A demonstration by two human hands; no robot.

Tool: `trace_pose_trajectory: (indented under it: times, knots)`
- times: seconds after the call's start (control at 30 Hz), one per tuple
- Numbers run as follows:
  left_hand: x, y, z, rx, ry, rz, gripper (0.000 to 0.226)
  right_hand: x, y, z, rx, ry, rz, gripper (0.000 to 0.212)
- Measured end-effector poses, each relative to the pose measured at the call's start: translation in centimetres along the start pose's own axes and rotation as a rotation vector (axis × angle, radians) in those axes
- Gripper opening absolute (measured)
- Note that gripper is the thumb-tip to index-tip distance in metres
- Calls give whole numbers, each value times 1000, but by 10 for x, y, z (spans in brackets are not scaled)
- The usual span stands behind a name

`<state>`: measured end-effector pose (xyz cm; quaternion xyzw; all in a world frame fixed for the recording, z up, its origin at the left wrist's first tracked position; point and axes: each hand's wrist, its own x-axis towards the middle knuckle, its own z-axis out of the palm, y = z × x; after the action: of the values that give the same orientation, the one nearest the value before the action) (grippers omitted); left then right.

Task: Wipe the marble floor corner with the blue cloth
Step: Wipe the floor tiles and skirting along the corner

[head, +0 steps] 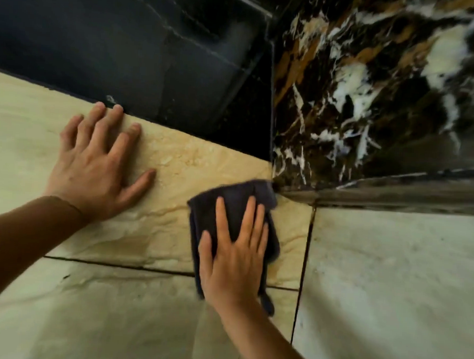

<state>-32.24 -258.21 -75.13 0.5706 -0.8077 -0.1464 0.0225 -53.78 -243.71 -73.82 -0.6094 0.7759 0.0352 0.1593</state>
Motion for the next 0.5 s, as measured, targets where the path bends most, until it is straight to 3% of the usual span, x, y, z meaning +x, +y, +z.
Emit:
trace_pose_trajectory:
  times: [0.23, 0.37, 0.5]
  knots:
    - [-3, 7, -7, 33, -46, 0, 86, 16, -5, -6, 33, -42, 8, 62]
    - [-1, 9, -5, 93, -104, -41, 91, 33, 3, -27, 191, -165, -33, 62]
    - [-19, 54, -5, -98, -204, -191, 88, -36, 31, -16, 132, -181, 17, 67]
